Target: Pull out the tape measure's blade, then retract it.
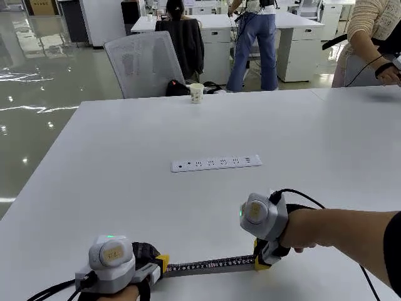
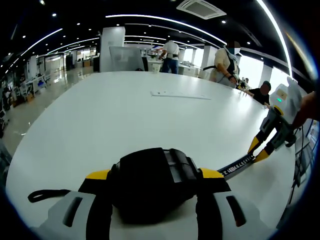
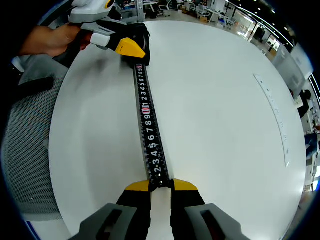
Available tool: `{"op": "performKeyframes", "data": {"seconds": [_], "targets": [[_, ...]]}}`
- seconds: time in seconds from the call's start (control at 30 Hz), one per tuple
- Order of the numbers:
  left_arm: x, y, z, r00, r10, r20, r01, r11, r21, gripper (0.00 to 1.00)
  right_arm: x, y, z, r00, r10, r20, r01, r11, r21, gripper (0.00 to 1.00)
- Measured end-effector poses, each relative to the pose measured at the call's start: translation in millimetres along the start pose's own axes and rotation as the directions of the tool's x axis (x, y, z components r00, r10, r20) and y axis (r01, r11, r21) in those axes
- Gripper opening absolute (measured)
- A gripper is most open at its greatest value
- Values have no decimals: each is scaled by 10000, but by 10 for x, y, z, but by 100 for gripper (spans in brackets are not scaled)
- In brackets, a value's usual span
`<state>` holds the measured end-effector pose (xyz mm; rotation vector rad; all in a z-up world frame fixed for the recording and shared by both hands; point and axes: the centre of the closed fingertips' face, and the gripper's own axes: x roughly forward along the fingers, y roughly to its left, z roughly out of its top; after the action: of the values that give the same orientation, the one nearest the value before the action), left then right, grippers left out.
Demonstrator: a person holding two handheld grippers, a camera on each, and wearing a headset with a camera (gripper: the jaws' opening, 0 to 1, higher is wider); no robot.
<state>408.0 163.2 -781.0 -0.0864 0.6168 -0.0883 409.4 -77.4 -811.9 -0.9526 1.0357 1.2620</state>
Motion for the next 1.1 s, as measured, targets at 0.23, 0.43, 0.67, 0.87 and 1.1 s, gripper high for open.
{"op": "performKeyframes", "data": {"seconds": [0.23, 0.43, 0.67, 0.87, 1.1], "targets": [[4, 2, 3, 10000, 10, -9, -10, 10000, 9, 63, 4, 1, 17, 10000, -31, 61, 30, 9999, 109, 11], [2, 3, 4, 10000, 10, -27, -10, 10000, 17, 63, 8, 2, 39, 9999, -65, 117, 63, 9997, 227, 11], [1, 5, 1, 10000, 5, -45, -5, 10000, 27, 63, 7, 15, 67, 9998, -79, 168, 75, 9997, 247, 11], [-6, 2, -2, 10000, 4, -63, -4, 10000, 28, 63, 14, 14, 82, 9999, -69, 157, 65, 9997, 252, 11], [-2, 0, -3, 10000, -14, -65, 14, 10000, 27, 64, 21, 20, 93, 9998, -62, 176, 57, 9995, 295, 11]]}}
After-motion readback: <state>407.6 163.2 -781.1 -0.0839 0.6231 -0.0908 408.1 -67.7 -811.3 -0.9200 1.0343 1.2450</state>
